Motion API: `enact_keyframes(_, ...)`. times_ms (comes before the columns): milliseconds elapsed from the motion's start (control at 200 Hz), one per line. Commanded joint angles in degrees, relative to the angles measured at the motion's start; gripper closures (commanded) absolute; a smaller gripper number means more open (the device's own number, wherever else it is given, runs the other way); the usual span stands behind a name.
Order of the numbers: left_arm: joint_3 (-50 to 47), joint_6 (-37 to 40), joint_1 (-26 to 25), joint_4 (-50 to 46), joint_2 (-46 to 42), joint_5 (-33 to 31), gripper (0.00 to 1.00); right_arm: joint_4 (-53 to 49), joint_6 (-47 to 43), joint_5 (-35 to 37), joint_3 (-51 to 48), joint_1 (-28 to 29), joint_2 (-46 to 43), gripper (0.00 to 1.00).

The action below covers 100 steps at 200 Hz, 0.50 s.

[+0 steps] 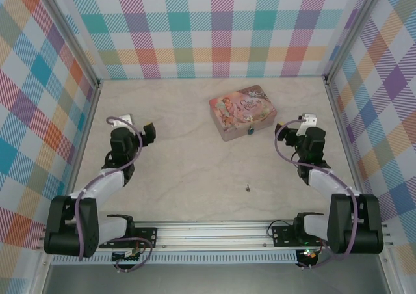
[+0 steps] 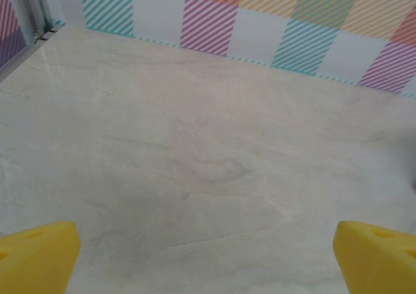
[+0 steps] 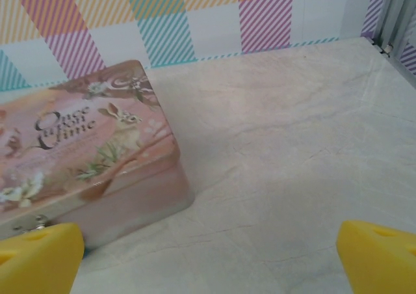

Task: Unlock the padlock with the key

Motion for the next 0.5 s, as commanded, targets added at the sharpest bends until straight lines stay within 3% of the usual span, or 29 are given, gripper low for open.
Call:
enact_keyframes(0, 4.78, -8.90, -0.22, -12.97, -2.85, 6.96, 0.00, -8.61, 6.32, -6.95, 5.15, 0.30, -0.32, 0.00)
enact_keyframes(75, 7.18, -11.51, -1.47, -16.06, -2.52, 9.15, 0.00, -9.14, 9.61, -11.99, 8.48, 0.26, 2.49, 0.00)
enact_keyframes(180, 9.86, -16.12, -4.24, -16.11, 0.75, 13.77, 0.00, -6.05, 16.04, -13.47, 11.87, -0.24, 7.30, 0.00)
enact_keyframes(495, 21.39, -24.47, -16.25, -13.92, 19.55, 20.45, 0.00, -6.23, 23.57, -25.20, 27.08, -3.92, 25.57, 0.04)
